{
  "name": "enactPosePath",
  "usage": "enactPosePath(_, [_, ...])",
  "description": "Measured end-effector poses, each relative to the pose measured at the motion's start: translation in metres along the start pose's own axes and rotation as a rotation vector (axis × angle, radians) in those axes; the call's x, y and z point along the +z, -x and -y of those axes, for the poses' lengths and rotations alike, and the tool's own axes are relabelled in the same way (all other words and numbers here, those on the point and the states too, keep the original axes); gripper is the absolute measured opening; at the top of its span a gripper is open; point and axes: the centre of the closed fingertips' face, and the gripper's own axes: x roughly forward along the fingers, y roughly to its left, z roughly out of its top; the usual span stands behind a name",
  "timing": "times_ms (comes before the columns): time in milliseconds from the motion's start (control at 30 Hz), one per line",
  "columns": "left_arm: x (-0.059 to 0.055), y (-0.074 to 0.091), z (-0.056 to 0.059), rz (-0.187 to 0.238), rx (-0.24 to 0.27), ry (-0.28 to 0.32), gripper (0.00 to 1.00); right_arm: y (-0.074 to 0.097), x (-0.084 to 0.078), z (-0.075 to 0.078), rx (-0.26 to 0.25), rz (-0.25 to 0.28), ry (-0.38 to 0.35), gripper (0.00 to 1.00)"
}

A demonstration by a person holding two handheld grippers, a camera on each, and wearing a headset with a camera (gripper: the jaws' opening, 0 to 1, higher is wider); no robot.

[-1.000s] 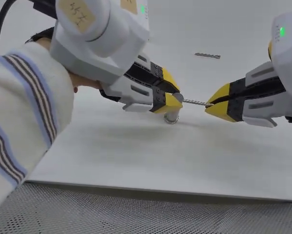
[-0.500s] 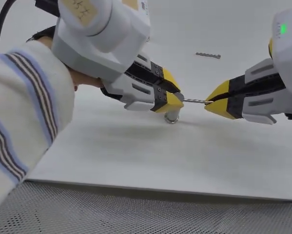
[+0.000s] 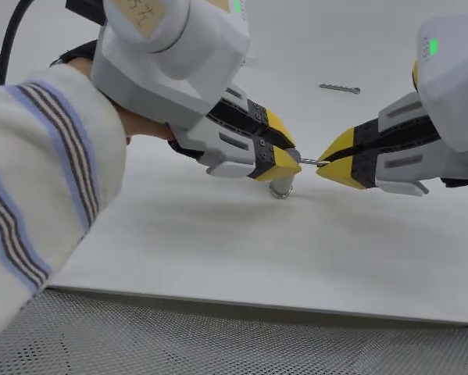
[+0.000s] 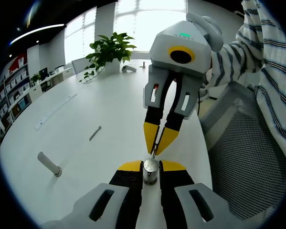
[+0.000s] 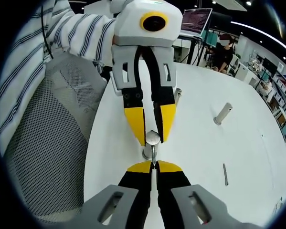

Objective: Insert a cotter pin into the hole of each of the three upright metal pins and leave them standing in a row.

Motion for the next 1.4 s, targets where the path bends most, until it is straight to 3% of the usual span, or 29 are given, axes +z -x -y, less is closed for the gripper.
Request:
enactPosePath(100, [0.0, -0.001, 0.0, 0.001, -0.002, 0.002, 0.09, -0.003, 0.005, -0.001, 0.01, 0.022, 0.007, 0.0])
enactPosePath(167, [0.001, -0.001, 0.0, 0.001, -0.002, 0.003, 0.09, -0.004, 0.018, -0.004, 0.024, 0.091, -0.03, 0.0])
enactPosePath(200, [0.001, -0.002, 0.0, 0.001, -0.002, 0.004, 0.09, -0.003, 0.02, -0.002, 0.014, 0.099, -0.026, 0.05])
enactPosePath(300, [0.001, -0.002, -0.001, 0.001, -0.001, 0.006, 0.09, -0.001, 0.011, -0.001, -0.003, 0.044, 0.017, 0.15])
enactPosePath(400, [0.0, -0.003, -0.002, 0.001, -0.001, 0.006, 0.09, -0.001, 0.004, -0.002, 0.006, 0.03, 0.001, 0.08])
enactPosePath(700, [0.0, -0.003, -0.003, 0.001, 0.001, 0.004, 0.09, 0.006, 0.007, 0.001, -0.011, 0.065, -0.029, 0.0])
enactPosePath(1400, [-0.001, -0.003, -0.002, -0.004, 0.01, 0.023, 0.1, 0.003, 0.018, -0.003, -0.001, 0.094, -0.038, 0.0])
